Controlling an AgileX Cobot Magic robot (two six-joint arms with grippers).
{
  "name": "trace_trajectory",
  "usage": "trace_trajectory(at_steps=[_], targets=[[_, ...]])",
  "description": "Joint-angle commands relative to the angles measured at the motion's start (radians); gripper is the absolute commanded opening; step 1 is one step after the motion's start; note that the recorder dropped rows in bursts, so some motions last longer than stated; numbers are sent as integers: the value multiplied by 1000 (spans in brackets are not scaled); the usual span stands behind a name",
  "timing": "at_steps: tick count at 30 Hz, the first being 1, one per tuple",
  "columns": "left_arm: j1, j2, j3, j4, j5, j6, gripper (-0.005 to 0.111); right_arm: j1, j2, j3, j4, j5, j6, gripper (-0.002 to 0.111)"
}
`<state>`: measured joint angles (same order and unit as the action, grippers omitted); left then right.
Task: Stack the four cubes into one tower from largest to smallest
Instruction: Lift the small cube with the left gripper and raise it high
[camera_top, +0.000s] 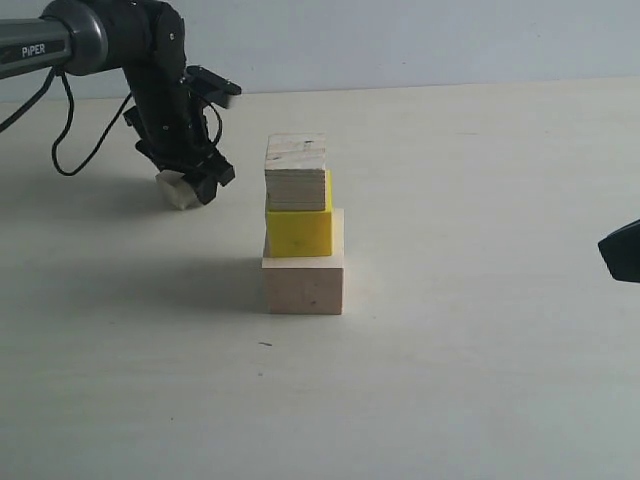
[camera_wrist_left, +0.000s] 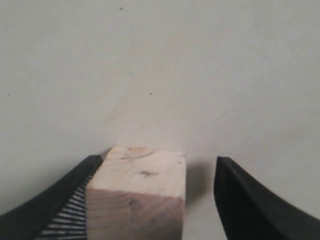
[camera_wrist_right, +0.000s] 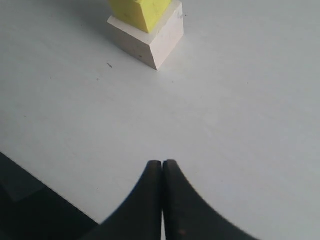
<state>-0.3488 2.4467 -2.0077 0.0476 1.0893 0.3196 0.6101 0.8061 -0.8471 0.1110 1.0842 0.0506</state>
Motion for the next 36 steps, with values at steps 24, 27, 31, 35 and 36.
trace_trajectory(at_steps=[24,27,31,35,36], targets=[[-5,-6,-7,1,8,1,41,0,-3,3,1,-10,-3,0],[-5,-23,-7,1,1,1,39,0,-3,3,1,-10,-3,0],[-5,-56,-7,-1,-5,1,19,0,-3,3,1,-10,-5,0],[-5,-94,-7,-1,7,14,0,0,-3,3,1,-10,-5,0],[-5,-102,-7,-1,9,12,0,0,-3,3,1,-10,-5,0]])
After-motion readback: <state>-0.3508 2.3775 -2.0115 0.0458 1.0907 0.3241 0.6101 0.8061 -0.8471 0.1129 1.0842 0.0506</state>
